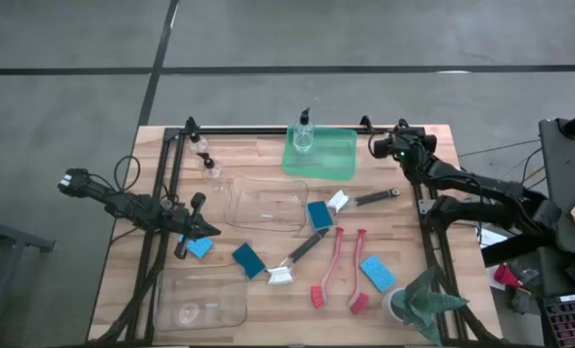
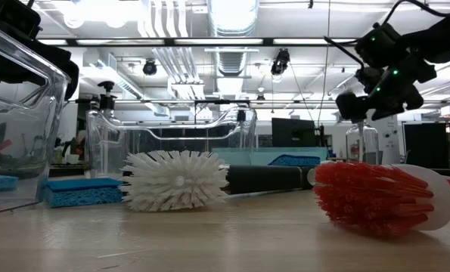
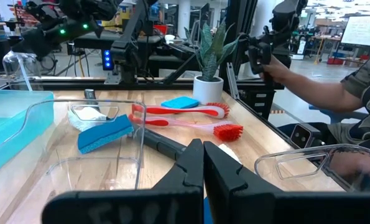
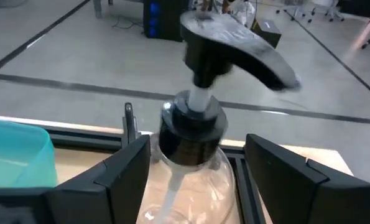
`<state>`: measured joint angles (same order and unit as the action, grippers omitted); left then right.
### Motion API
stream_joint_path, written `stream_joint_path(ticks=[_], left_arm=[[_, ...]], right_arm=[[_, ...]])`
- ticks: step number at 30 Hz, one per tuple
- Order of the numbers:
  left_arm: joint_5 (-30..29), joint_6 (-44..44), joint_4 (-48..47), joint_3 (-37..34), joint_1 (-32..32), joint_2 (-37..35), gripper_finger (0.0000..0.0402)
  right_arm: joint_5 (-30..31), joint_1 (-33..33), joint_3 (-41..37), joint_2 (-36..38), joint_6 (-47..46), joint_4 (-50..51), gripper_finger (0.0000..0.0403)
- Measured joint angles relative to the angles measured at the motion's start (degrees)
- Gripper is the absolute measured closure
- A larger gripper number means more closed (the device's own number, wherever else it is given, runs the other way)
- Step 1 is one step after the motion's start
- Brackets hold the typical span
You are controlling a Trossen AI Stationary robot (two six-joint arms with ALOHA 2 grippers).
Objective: Pick & Place Kitchen Sink Supplies
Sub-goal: Put the transparent soap dispenser into the green bin
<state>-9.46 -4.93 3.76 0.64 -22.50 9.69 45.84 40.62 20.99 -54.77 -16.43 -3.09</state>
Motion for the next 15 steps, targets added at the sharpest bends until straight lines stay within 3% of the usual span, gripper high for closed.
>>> stream_joint_path(ticks=[15], left_arm=[[0.0,0.0,0.0,0.0,0.0,0.0,0.0399]], right_arm=[[-0.6,0.0,0.0,0.8,6.0,-2.3,0.0280]])
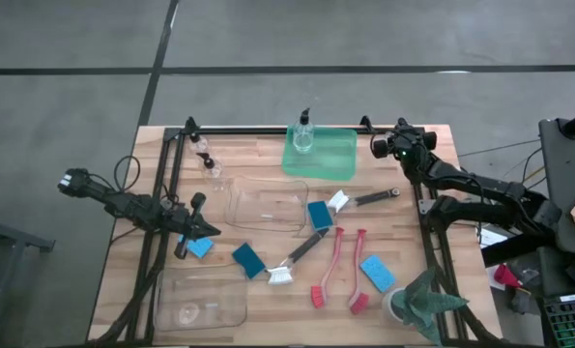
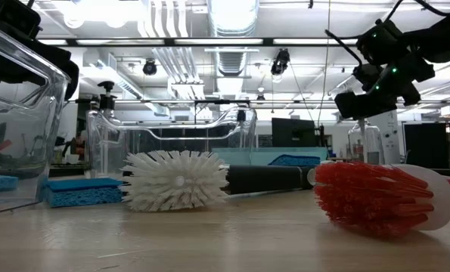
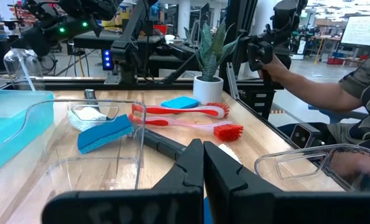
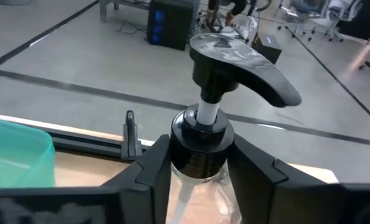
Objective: Pick & Place Kitchen Sink Supplies
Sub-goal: Put the transparent soap dispenser into the green bin
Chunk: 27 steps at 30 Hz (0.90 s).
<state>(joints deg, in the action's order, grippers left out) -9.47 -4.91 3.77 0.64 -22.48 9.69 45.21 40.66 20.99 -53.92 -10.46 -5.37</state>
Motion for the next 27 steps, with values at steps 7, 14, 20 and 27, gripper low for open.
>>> stream_joint_path(ticks=[7,14,20,27], left_arm=[[0.0,0.0,0.0,0.0,0.0,0.0,0.0399],[0.0,0.0,0.0,0.0,0.0,0.0,0.0399],[0.0,0.0,0.0,0.0,0.0,0.0,0.0399],[0.0,0.0,0.0,0.0,0.0,0.0,0.0399]], right_arm=[[-4.5,0.0,0.0,2.2,0.2,0.0,0.0276],[-7.0,-0.7,3.3,6.6,2.7,0.5,0.0269],[-15.3,-2.8,7.4,9.8,3.1,0.3,0.0276],[-28.3,-5.4,10.2,6.9,0.5,-6.1,0.0275]])
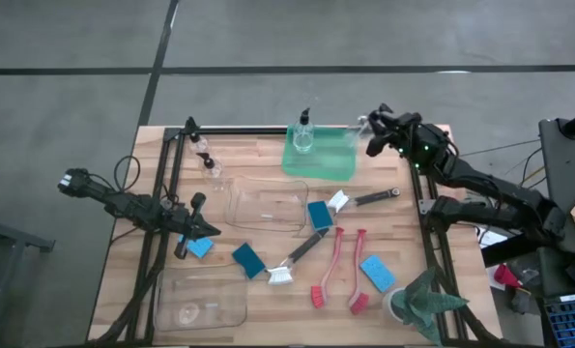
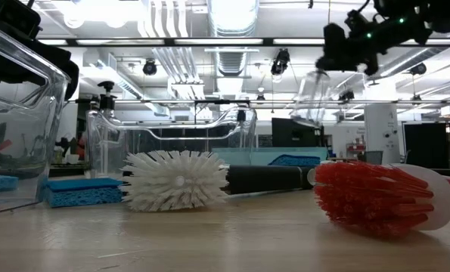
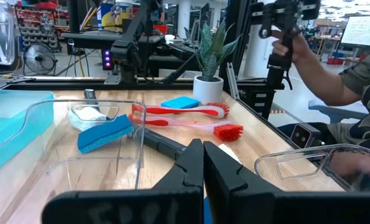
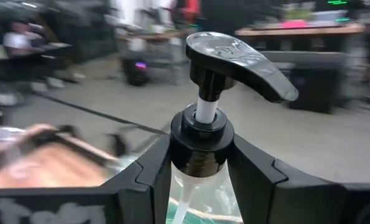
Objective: Pick & Place Kitchen Sink Supplies
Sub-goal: Put the transparent soap dispenser into the green bin
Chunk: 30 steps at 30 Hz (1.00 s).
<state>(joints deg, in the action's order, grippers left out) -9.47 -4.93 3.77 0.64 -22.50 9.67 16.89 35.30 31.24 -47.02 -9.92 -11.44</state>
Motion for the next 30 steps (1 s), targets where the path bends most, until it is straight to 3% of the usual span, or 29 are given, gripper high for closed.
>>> stream_joint_path(ticks=[16,21,30], left_arm=[[0.0,0.0,0.0,0.0,0.0,0.0,0.0399],[0.0,0.0,0.0,0.0,0.0,0.0,0.0399],[0.0,0.0,0.0,0.0,0.0,0.0,0.0399]], right_arm=[[0.3,-4.3,0.6,-21.5,-3.1,-16.4,0.0271],[4.1,-4.3,5.2,-28.1,0.6,-14.4,0.0271],[4.4,-4.3,14.4,-38.3,2.1,-7.4,0.0271]])
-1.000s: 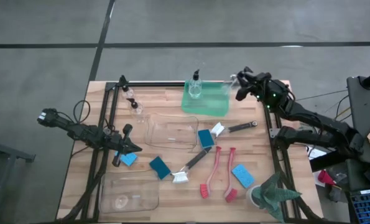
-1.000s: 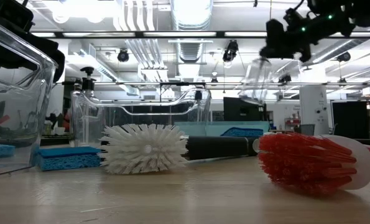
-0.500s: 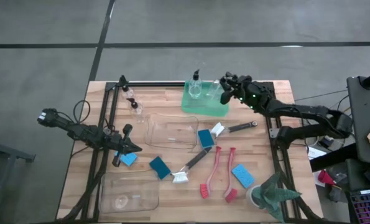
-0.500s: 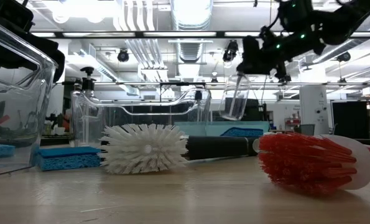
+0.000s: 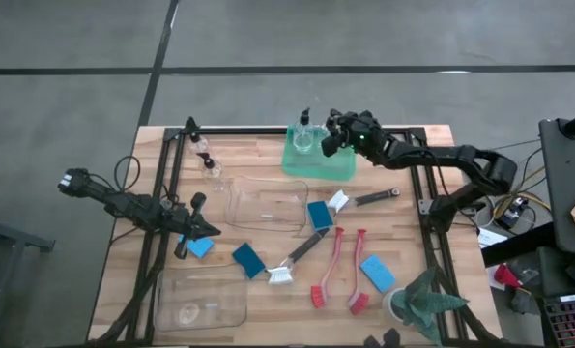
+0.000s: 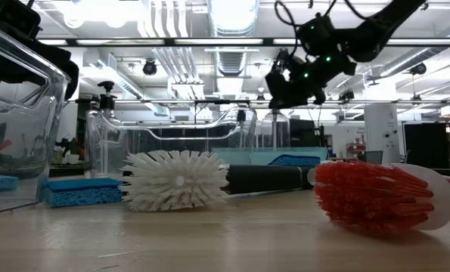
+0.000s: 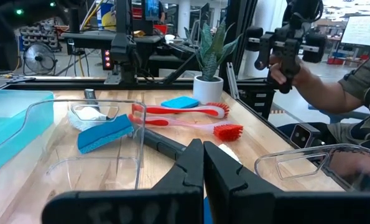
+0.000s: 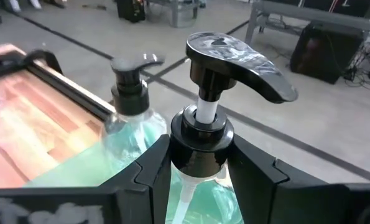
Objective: Pick & Place Kitchen Sink Supplies
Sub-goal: Put the transparent soap dispenser into the green bin
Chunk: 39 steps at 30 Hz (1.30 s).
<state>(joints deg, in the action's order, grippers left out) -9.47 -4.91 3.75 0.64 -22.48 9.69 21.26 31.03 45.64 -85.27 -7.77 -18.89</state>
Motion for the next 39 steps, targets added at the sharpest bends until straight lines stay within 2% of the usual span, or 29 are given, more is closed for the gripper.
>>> stream_joint_path(ticks=[6,16,33,39], left_arm=[[0.0,0.0,0.0,0.0,0.0,0.0,0.0399],[0.0,0.0,0.0,0.0,0.0,0.0,0.0399],[0.0,0.0,0.0,0.0,0.0,0.0,0.0399],[0.0,0.0,0.0,0.0,0.0,0.0,0.0399]], right_arm=[[3.1,0.0,1.3,-3.2,0.4,-0.2,0.0271],[4.4,0.4,1.9,-5.0,0.7,-0.6,0.0269],[4.4,0.4,1.6,-4.8,0.1,-0.6,0.0207],[4.3,-0.3,1.5,-2.9,2.7,-0.4,0.0193]])
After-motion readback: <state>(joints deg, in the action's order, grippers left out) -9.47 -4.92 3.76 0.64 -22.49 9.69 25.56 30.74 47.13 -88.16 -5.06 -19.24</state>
